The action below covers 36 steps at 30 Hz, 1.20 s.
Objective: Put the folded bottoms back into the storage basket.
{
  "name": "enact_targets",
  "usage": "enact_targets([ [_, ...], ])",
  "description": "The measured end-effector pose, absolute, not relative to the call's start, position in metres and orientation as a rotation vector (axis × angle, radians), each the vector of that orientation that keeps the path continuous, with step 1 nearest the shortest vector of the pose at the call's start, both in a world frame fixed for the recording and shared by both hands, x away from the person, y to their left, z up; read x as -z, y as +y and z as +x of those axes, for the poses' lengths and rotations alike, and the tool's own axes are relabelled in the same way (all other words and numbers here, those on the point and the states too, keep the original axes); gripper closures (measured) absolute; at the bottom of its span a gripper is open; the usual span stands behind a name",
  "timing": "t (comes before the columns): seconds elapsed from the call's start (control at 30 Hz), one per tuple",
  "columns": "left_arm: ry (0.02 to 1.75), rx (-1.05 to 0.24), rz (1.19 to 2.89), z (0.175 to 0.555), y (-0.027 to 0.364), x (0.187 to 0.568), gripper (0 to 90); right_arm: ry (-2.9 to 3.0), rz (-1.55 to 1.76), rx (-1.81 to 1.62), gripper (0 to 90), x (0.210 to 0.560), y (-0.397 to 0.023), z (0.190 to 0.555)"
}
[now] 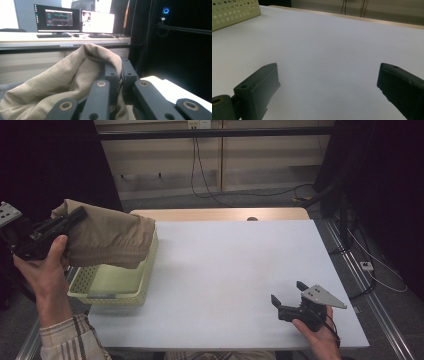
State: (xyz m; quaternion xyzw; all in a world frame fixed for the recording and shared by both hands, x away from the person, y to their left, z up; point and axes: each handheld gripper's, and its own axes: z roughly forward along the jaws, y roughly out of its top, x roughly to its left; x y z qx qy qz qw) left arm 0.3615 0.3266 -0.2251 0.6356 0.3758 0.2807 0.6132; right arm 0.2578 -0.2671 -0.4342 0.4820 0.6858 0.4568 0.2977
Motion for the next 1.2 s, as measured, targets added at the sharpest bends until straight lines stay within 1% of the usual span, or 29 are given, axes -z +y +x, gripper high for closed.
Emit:
enact_targets([
  [0.67,0.989,-0.607,1.551,0.383,0.347,0.253,86.8,1.833,1.269,-1.215,4.0,0.434,-0.266,0.258],
  [0.83,1.01,-0.583,1.548,0.386,0.356,0.258,86.7,1.834,1.273,-1.215,4.0,0.434,-0.266,0.257],
  [1.2,1.042,-0.523,1.616,0.397,0.364,0.273,86.7,1.836,1.273,-1.217,4.0,0.434,-0.266,0.258],
])
